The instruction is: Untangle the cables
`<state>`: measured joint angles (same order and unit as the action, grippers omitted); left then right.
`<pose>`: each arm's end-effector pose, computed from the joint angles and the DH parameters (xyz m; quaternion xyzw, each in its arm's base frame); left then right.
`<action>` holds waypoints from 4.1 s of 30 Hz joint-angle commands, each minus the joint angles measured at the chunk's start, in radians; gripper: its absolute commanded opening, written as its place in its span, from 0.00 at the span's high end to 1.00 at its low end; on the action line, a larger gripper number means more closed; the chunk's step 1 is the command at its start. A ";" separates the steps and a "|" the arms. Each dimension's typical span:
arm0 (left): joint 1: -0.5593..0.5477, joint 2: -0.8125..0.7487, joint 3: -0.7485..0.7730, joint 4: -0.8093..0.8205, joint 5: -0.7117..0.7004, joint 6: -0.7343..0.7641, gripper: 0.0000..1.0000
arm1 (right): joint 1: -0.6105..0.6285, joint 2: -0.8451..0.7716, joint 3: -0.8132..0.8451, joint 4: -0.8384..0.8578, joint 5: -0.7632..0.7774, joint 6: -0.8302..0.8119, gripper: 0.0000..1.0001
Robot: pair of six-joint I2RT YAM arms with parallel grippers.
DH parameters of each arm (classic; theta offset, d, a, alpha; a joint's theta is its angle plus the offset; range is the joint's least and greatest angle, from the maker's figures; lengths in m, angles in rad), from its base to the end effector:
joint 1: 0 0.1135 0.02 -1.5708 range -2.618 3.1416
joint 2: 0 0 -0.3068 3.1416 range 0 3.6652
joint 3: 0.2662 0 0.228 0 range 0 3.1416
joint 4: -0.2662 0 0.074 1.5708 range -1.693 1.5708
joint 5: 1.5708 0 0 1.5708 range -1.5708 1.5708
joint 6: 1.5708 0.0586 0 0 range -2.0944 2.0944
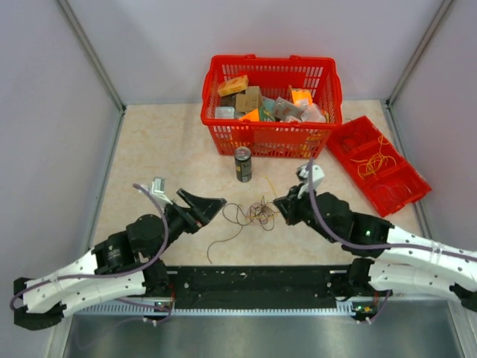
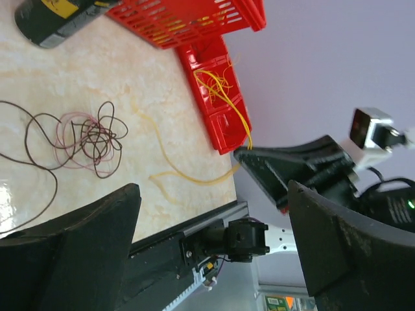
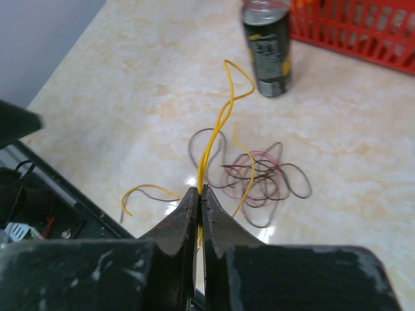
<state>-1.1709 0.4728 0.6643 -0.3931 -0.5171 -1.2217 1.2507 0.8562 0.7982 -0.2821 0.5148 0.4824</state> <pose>0.0554 -0.0567 0.3289 -0.1806 0.7446 -0.4965 0.4080 0.0777 0.1427 0.3507 -0.1597 0.7872 0.2908 0.5198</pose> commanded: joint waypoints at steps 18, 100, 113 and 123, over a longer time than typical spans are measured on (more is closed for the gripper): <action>0.004 -0.303 -0.045 -0.124 -0.129 0.373 0.02 | -1.361 -0.005 0.041 0.000 -0.734 0.140 1.00; 0.004 -0.123 -0.058 0.000 0.157 0.347 0.04 | -1.542 0.880 0.464 -0.131 -0.427 0.075 0.91; 0.004 0.174 0.067 -0.009 0.224 0.468 0.02 | -1.525 0.594 0.417 -0.282 -0.352 -0.018 0.23; 0.005 0.244 -0.011 0.040 0.239 0.384 0.03 | -1.447 0.155 0.179 -0.333 -0.443 -0.036 0.26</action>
<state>-1.1709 0.7292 0.7021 -0.4236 -0.2947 -0.7868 -0.2687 1.1374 1.0702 -0.5777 0.1223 0.4702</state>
